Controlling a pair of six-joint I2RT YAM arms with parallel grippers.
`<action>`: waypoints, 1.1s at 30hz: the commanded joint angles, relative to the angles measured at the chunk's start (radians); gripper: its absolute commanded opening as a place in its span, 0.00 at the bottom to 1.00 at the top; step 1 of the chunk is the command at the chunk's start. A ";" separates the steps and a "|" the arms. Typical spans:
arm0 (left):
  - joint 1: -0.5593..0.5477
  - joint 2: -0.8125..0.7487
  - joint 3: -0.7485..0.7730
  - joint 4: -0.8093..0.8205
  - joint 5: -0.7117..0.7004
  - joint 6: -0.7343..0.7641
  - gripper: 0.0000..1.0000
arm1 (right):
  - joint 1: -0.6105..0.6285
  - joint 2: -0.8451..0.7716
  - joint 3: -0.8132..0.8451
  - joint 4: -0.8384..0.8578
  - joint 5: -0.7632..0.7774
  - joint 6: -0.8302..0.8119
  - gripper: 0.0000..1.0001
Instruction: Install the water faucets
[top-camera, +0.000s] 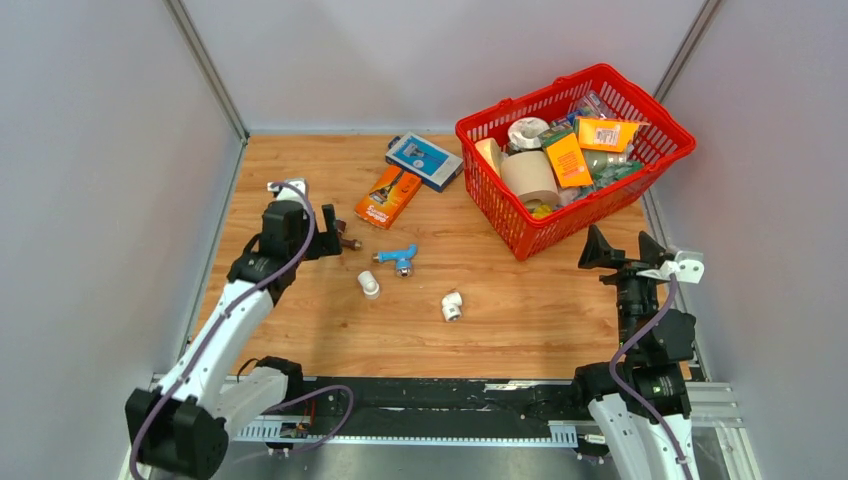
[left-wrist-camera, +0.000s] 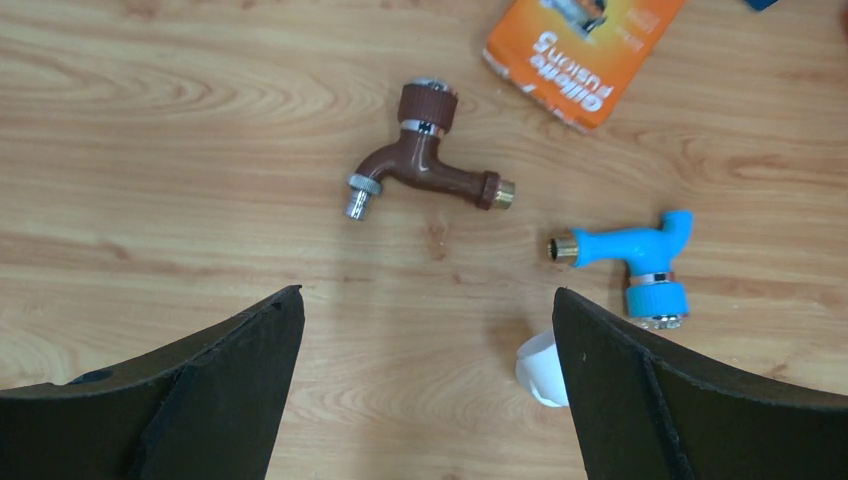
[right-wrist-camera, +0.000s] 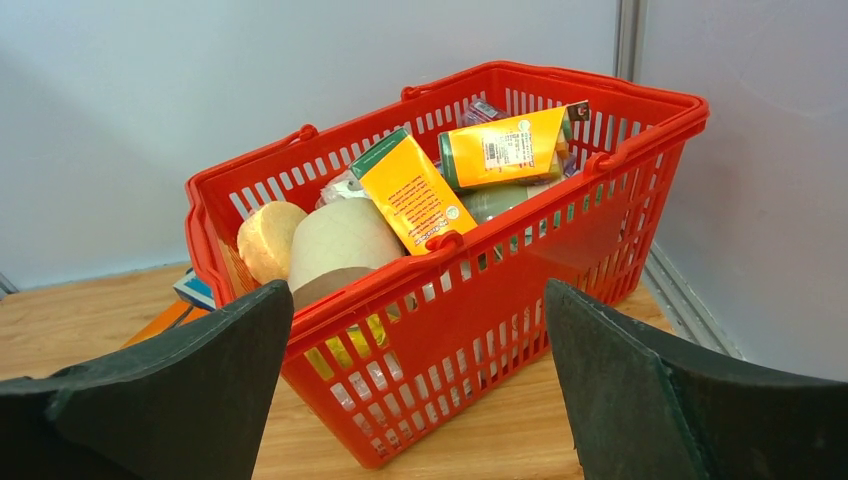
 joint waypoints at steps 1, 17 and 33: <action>-0.002 0.198 0.125 -0.084 -0.062 -0.019 1.00 | 0.009 -0.008 0.018 0.009 -0.029 0.022 1.00; 0.109 0.950 0.676 -0.231 0.012 0.108 0.89 | 0.052 -0.074 -0.006 0.026 0.008 -0.010 1.00; 0.127 1.164 0.718 -0.197 0.162 0.110 0.72 | 0.059 -0.068 -0.012 0.031 0.003 -0.018 1.00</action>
